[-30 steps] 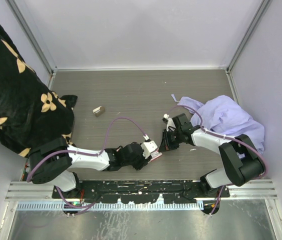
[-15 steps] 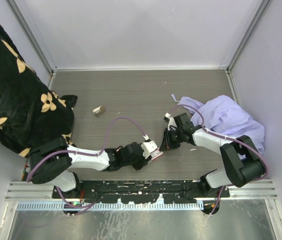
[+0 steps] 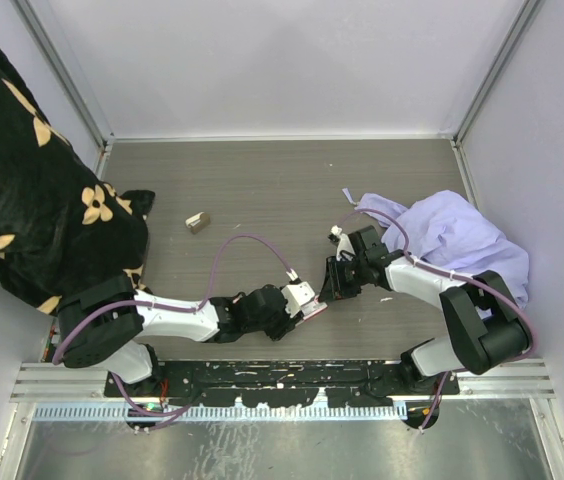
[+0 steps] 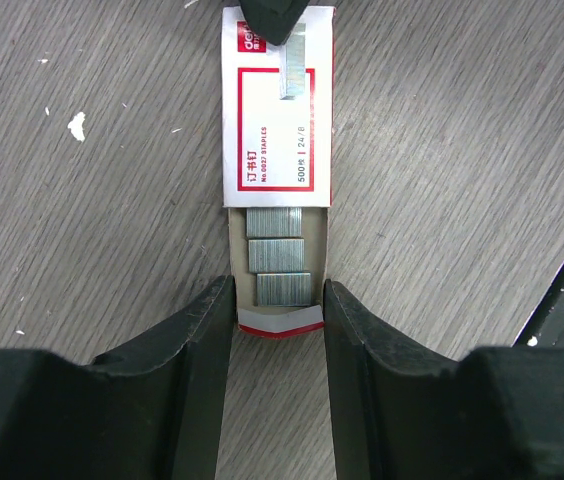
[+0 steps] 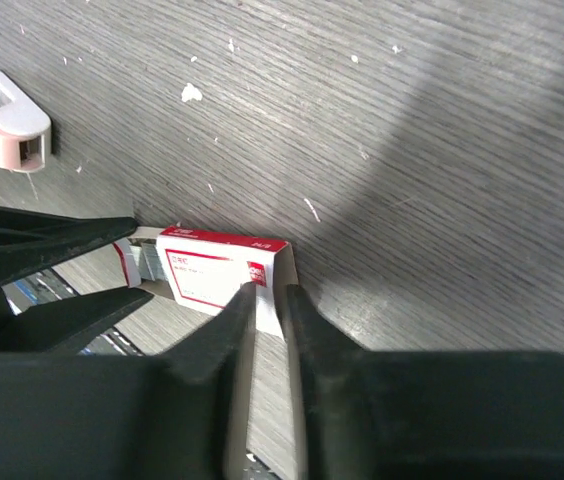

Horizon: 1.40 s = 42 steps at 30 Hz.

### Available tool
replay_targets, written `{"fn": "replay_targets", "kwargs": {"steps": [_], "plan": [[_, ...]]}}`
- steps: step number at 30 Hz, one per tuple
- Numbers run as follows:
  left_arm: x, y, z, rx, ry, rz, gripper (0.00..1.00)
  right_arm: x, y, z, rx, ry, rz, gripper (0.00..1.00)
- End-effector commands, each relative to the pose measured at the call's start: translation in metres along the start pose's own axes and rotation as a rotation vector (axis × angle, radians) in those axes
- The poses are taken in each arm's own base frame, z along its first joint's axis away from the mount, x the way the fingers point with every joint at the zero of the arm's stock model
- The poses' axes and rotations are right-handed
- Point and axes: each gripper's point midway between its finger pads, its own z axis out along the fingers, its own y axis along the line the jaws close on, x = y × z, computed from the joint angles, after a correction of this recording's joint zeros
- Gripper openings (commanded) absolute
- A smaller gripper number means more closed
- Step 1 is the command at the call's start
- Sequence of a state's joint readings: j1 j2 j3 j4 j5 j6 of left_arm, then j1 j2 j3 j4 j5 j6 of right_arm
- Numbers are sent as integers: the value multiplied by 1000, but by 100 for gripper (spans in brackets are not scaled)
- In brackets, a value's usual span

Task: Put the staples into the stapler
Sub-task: Place the staple box at the center of the board.

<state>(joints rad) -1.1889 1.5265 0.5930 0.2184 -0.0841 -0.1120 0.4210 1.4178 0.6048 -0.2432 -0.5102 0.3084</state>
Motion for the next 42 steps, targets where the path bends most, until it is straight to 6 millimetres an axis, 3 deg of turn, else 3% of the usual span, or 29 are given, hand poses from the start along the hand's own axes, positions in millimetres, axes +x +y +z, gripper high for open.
{"fn": "replay_targets", "kwargs": {"steps": [1,3,7,11,18,21,24,28,30,32,34,37,39,42], "plan": [[22,6,-4,-30,80,23,39,-18,7,-11,-8,-73,-40,36],[19,4,-3,-20,67,26,39,-24,9,-17,4,-103,-48,50],[15,1,3,-5,61,31,39,-38,11,-29,34,-166,-48,63],[8,-3,15,3,57,20,40,-50,9,-43,79,-245,-30,66],[-16,-7,48,-8,20,-11,41,-68,-11,-76,204,-409,45,70],[-29,-9,55,-5,-8,-11,47,-72,-19,-90,243,-464,73,70],[-45,-9,53,-2,-53,-11,64,-75,-21,-101,267,-506,81,72],[-78,3,25,-17,-132,-52,80,-81,-20,-111,284,-546,71,73],[-103,16,-6,-31,-218,-95,84,-84,-18,-114,287,-555,67,74],[-112,33,-33,-64,-255,-132,87,-88,-13,-114,264,-554,48,74],[-109,54,-57,-127,-246,-159,94,-90,-2,-111,206,-544,7,73],[-92,96,-90,-260,-197,-242,96,-95,29,-103,47,-546,-92,73],[-77,131,-111,-339,-177,-376,97,-96,55,-94,-22,-529,-178,73],[-62,168,-140,-396,-210,-561,98,-90,95,-69,-50,-474,-325,74]]}}
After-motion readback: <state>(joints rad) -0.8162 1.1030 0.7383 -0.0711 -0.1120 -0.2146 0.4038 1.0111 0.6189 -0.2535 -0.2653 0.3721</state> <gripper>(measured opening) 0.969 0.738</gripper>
